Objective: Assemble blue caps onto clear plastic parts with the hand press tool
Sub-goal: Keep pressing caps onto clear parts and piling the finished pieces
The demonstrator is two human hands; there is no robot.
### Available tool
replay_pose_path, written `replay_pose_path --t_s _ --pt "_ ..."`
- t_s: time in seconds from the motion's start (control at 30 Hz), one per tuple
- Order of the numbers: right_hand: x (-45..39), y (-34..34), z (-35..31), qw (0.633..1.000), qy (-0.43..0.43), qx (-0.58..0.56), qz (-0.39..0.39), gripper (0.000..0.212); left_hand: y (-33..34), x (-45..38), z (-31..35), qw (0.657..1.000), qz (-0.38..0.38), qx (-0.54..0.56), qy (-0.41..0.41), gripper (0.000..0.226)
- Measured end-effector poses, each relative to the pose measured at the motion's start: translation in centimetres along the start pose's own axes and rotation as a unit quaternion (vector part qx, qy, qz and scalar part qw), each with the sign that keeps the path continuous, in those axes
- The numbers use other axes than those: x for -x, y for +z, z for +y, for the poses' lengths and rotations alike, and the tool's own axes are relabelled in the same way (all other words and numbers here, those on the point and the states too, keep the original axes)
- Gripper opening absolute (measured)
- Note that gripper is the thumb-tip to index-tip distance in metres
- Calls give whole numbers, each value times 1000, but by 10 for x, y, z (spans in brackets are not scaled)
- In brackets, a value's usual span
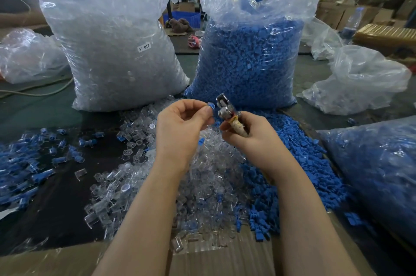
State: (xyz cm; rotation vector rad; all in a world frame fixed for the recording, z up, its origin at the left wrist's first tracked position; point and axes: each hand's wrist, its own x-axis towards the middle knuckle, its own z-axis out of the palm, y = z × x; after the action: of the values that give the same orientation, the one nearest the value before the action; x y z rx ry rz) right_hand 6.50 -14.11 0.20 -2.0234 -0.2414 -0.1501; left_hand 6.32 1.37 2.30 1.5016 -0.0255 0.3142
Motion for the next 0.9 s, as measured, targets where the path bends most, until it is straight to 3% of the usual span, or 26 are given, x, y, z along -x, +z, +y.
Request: replay_pose_path --t_s 0.43,0.9 --pt "2 1 -6 999 10 17 -41 12 -6 -1 -1 999 -36 2 16 9" --pt "-1 5 3 998 11 60 -31 15 -7 -3 -3 999 -42 -13 1 9"
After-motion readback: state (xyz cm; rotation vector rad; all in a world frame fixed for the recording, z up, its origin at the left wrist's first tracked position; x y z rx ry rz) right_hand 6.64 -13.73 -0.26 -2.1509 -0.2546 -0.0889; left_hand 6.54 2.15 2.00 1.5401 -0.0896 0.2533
